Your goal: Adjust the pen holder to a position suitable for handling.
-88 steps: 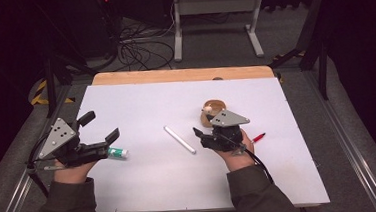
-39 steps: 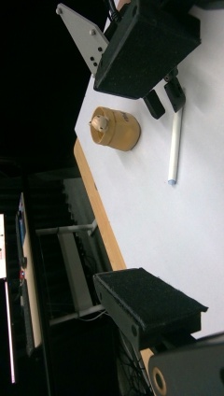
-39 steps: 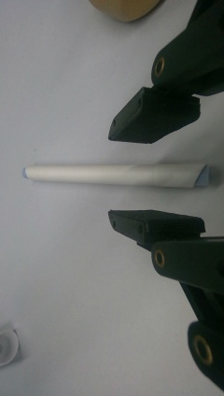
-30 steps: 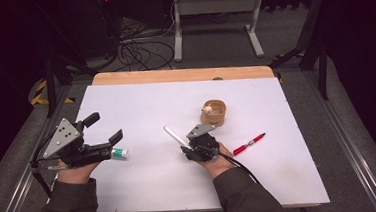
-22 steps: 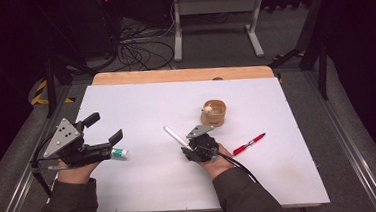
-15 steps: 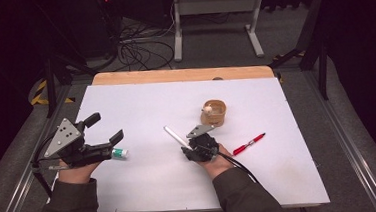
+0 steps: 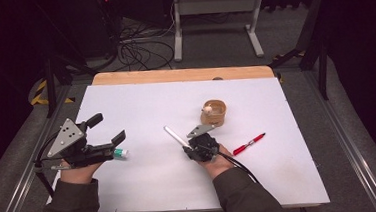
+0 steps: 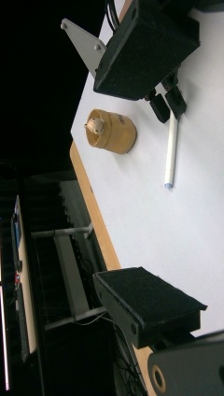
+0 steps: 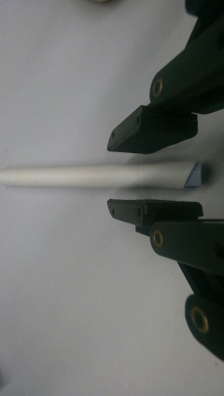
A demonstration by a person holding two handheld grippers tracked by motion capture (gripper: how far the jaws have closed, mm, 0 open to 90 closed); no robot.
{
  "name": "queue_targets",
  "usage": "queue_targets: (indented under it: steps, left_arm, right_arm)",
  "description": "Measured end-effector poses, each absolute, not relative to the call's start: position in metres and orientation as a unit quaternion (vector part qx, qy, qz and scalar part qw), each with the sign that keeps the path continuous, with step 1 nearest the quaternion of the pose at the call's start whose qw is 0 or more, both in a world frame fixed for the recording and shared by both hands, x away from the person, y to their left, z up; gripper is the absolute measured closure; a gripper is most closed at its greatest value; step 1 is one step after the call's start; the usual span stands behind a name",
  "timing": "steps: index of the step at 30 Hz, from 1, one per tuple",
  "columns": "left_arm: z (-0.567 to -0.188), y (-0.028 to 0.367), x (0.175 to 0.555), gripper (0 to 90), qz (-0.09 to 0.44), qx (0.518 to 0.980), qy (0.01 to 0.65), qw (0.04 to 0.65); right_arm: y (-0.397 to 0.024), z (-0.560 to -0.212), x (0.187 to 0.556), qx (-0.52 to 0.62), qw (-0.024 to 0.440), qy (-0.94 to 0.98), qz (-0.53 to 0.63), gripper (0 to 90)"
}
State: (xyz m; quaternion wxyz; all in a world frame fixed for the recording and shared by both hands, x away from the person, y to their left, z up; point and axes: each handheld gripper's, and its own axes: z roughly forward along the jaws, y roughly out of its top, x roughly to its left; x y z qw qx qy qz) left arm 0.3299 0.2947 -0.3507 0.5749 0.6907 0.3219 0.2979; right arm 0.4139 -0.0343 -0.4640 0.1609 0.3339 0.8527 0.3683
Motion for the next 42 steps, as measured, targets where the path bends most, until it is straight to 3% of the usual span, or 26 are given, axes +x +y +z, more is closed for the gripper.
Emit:
queue_targets:
  steps: [15,42]
  left_arm:
    - [-0.353,0.288,0.329,11.9,0.299,0.691,0.318,0.576]
    - [-0.36,0.278,0.331,11.8,0.279,0.702,0.314,0.575]
  right_arm:
    - [-0.034,-0.464,0.414,0.33,0.164,0.854,0.368,78.4]
    - [-0.038,-0.459,0.412,0.321,0.166,0.839,0.406,79.5]
